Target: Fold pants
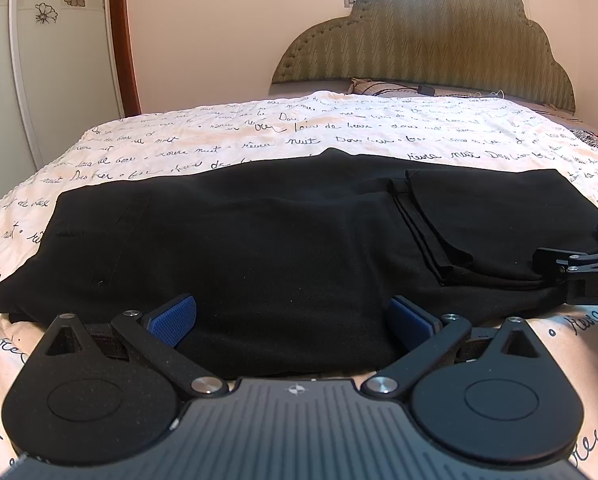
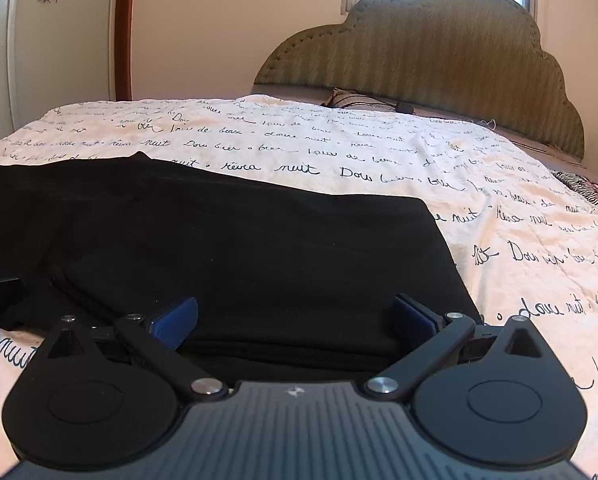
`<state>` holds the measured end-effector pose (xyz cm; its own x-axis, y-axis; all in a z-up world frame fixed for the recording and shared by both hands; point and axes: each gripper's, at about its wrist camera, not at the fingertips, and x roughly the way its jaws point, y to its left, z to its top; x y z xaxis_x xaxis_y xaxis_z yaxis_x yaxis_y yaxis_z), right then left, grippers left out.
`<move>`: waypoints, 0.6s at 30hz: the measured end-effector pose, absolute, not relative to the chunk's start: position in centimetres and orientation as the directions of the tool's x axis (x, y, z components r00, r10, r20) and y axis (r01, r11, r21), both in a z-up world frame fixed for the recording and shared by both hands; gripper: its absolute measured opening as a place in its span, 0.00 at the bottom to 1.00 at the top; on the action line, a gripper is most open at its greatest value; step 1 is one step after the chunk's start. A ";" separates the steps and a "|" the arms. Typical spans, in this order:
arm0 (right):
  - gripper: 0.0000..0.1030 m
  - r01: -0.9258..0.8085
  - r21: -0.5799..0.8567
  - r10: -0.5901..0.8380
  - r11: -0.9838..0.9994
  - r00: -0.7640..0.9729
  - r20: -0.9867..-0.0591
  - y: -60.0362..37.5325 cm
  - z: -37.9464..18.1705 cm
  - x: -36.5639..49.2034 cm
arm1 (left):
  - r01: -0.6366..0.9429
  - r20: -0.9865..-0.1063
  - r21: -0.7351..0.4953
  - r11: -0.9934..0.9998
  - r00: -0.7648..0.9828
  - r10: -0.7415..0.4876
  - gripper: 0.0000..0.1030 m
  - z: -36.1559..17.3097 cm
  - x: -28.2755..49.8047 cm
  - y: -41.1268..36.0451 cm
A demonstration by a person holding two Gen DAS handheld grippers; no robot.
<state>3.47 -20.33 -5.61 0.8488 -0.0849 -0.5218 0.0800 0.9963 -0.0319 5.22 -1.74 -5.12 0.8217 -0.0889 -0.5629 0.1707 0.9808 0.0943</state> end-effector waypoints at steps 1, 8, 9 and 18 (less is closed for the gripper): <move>1.00 0.080 -0.033 -0.085 0.996 0.849 -0.522 -20.3 -5.6 3.5 | 0.171 -0.563 0.094 0.981 0.822 -0.089 1.00 -5.1 5.2 -1.7; 1.00 0.080 -0.029 -0.084 0.996 0.850 -0.521 -20.4 -5.6 3.4 | 0.171 -0.563 0.094 0.981 0.822 -0.089 1.00 -5.1 5.2 -1.7; 1.00 0.080 -0.029 -0.084 0.996 0.850 -0.521 -20.4 -5.6 3.4 | 0.171 -0.563 0.094 0.981 0.822 -0.089 1.00 -5.1 5.2 -1.7; 1.00 0.081 -0.026 -0.082 0.996 0.851 -0.519 -20.6 -5.5 3.0 | 0.171 -0.563 0.094 0.981 0.822 -0.089 1.00 -5.1 5.2 -1.7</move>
<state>3.04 -20.57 -5.50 0.8511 -0.0824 -0.5185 0.0806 0.9964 -0.0259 5.18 -1.70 -5.12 0.8216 -0.0892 -0.5630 0.1707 0.9809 0.0937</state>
